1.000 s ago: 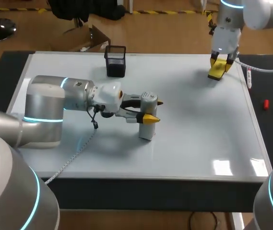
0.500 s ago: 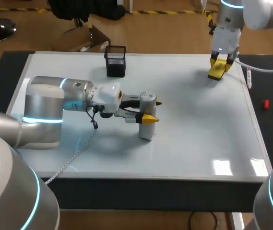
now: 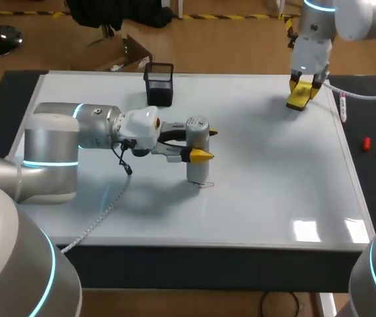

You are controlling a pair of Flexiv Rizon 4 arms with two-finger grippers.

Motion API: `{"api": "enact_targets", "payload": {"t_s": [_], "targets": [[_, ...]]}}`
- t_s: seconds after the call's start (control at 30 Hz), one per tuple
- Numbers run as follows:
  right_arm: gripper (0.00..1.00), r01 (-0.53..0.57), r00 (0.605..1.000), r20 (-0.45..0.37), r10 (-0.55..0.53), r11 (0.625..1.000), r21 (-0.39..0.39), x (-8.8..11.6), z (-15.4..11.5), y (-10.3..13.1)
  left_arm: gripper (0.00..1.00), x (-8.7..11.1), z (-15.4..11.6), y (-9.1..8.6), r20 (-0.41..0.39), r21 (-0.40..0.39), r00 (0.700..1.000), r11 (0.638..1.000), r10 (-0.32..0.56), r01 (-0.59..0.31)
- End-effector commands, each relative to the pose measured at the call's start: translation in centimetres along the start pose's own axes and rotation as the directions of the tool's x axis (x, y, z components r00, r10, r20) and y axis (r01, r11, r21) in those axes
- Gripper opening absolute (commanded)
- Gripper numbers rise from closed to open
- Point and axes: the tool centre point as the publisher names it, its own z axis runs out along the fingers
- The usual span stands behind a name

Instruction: Pick up the inspection probe, press it on each red-marked spot on the whiteboard one by one, put down the probe, pick up the eraser, and wipe off all the red marks.

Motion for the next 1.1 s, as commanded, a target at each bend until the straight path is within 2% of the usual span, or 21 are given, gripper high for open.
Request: {"api": "enact_targets", "payload": {"t_s": [0.03,0.23,0.73,0.97,1.1], "targets": [[0.00,0.002,1.000,-0.004,-0.002,1.000,0.000,0.0,-0.1,-0.1,0.00,0.5,-1.1,-1.1,0.025,0.003,1.000,1.000,0.000,0.000],[0.00,0.002,1.000,-0.004,-0.002,1.000,0.000,0.0,-0.1,-0.1,0.00,-0.8,-3.8,-2.3,0.086,0.017,0.996,1.000,0.003,-0.004],[0.00,0.002,1.000,-0.004,-0.002,1.000,0.000,0.0,-0.1,-0.1,0.00,-7.0,-15.0,-5.2,0.283,0.006,0.957,0.998,0.057,-0.061],[0.00,0.002,1.000,-0.004,-0.002,1.000,0.000,0.0,-0.1,-0.1,0.00,-9.2,-20.1,-6.0,0.343,-0.010,0.936,0.997,0.074,-0.075],[0.00,0.002,1.000,-0.004,-0.002,1.000,0.000,0.0,-0.1,-0.1,0.00,-10.1,-22.1,-6.3,0.361,-0.017,0.929,0.996,0.084,-0.083]]}}
